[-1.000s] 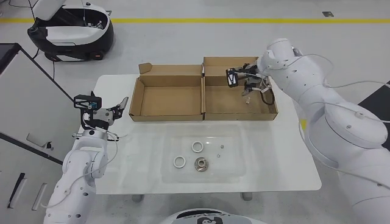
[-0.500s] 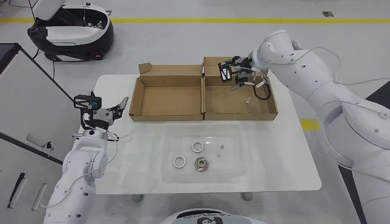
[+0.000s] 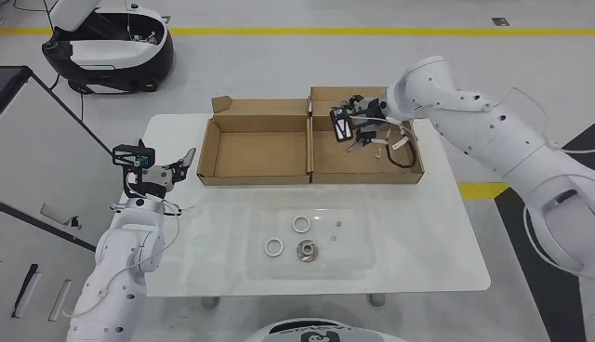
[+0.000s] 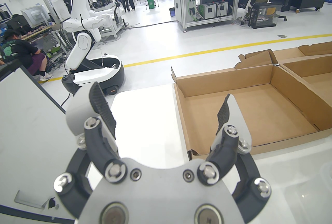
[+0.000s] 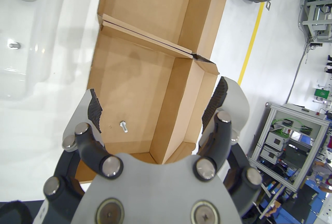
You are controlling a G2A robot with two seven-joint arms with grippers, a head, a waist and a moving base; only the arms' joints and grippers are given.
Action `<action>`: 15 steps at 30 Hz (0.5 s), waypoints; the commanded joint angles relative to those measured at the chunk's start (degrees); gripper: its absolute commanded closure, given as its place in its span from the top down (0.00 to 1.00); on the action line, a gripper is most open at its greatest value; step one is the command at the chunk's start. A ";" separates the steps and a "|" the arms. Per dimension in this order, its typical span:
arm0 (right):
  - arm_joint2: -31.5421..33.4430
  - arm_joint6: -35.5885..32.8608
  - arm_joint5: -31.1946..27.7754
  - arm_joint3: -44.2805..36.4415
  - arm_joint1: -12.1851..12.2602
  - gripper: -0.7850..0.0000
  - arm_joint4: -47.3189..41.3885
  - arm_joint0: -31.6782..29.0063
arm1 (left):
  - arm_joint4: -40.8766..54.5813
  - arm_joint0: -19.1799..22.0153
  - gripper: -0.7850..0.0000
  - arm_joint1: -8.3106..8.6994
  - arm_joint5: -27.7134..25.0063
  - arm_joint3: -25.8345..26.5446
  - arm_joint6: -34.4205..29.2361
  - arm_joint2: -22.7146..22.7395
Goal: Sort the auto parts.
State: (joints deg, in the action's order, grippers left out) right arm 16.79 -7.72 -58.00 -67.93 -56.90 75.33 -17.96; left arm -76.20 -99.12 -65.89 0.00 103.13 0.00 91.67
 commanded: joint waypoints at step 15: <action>-2.63 -31.17 0.00 -22.47 9.37 1.00 -23.99 -0.29 | 0.00 0.00 1.00 0.00 0.00 0.00 0.00 0.00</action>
State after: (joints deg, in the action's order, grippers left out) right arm 14.84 -36.91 -58.00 -89.77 -47.63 52.65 -18.51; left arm -76.20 -99.12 -65.89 0.00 103.13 0.00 91.67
